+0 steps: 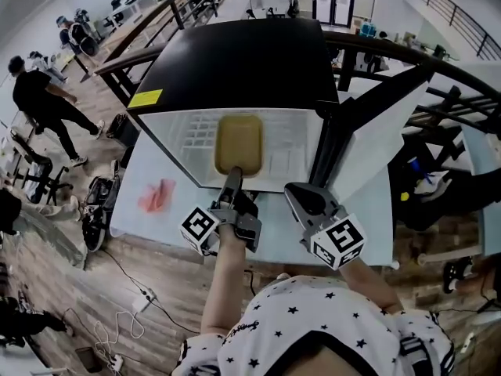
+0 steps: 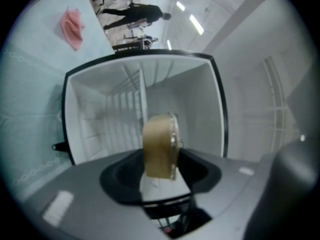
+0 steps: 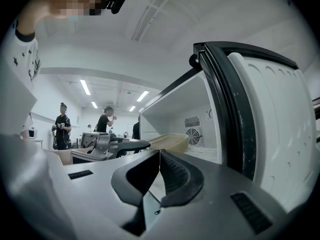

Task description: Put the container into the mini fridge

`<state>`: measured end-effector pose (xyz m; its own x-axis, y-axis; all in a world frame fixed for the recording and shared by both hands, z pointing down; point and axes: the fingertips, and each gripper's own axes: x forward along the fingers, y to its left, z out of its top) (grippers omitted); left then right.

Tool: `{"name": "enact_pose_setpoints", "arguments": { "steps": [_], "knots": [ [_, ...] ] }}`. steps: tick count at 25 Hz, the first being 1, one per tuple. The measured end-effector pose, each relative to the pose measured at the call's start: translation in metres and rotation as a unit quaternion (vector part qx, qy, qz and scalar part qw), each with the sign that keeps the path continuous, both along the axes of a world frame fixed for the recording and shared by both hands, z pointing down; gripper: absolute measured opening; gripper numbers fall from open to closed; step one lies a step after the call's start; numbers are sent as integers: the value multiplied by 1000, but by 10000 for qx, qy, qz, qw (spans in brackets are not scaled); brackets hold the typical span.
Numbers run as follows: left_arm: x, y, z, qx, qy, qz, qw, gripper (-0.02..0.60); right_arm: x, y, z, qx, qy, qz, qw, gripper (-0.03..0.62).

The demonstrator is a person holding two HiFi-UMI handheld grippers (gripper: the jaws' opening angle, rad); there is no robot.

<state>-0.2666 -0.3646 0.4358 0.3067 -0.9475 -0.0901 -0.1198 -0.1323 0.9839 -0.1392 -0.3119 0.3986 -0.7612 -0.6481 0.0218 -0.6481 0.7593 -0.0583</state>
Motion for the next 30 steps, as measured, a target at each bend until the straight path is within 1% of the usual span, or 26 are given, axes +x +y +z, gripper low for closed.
{"name": "enact_pose_setpoints", "arguments": {
  "steps": [4, 8, 11, 21, 30],
  "knots": [
    [4, -13, 1, -21, 32, 144, 9999, 212, 1, -4, 2, -14, -46, 141, 9999, 21],
    [8, -26, 2, -35, 195, 263, 9995, 212, 3, -6, 3, 18, -47, 255, 9997, 21],
    [11, -33, 1, -42, 218, 327, 9992, 212, 7, -6, 4, 38, -35, 336, 9994, 21],
    [8, -60, -2, -142, 361, 342, 9987, 213, 7, -17, 4, 36, -55, 433, 9990, 21],
    [9, -69, -4, -119, 332, 382, 9986, 213, 6, -17, 6, 0, -70, 413, 9991, 21]
  ]
}}
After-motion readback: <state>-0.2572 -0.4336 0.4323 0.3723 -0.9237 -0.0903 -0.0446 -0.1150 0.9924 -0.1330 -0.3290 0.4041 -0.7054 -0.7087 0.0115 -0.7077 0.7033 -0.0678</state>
